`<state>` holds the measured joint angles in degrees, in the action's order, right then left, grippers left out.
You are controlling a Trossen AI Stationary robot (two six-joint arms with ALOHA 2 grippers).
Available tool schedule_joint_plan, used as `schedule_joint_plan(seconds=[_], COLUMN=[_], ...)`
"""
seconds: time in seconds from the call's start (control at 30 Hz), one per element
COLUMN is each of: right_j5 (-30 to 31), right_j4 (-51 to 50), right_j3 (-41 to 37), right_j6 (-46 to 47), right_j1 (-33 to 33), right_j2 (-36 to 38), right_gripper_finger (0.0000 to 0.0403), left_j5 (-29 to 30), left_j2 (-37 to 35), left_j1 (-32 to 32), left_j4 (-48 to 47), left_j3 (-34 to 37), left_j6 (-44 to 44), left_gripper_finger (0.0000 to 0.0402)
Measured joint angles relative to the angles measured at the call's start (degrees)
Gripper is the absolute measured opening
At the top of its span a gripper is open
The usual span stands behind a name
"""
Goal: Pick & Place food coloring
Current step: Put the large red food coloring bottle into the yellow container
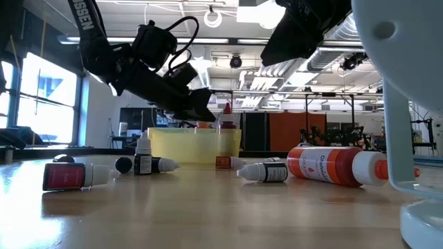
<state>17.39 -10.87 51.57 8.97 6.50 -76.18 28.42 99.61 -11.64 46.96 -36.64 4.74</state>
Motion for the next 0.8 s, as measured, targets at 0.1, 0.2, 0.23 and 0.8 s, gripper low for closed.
schedule_joint_plan(seconds=[0.1,0.2,0.23,0.8], right_j5=[0.0,0.0,0.0,-13.1], right_j4=[0.0,0.0,0.0,-2.4], right_j3=[0.0,0.0,0.0,0.0], right_j6=[0.0,0.0,0.0,5.8], right_j1=[0.0,0.0,0.0,4.2], right_j2=[0.0,0.0,0.0,-2.3], right_gripper_finger=[0.0154,0.0154,0.0154,0.0154], left_j5=[1.7,2.4,2.4,2.1], left_j2=[0.0,-1.1,-1.9,-24.5], left_j1=[0.0,0.0,0.2,18.0], left_j4=[0.2,1.1,1.4,-19.6], left_j3=[0.0,0.0,0.0,0.0], left_j6=[-1.5,-4.1,-4.8,-7.2], left_gripper_finger=[0.0203,0.0203,0.0204,0.0204])
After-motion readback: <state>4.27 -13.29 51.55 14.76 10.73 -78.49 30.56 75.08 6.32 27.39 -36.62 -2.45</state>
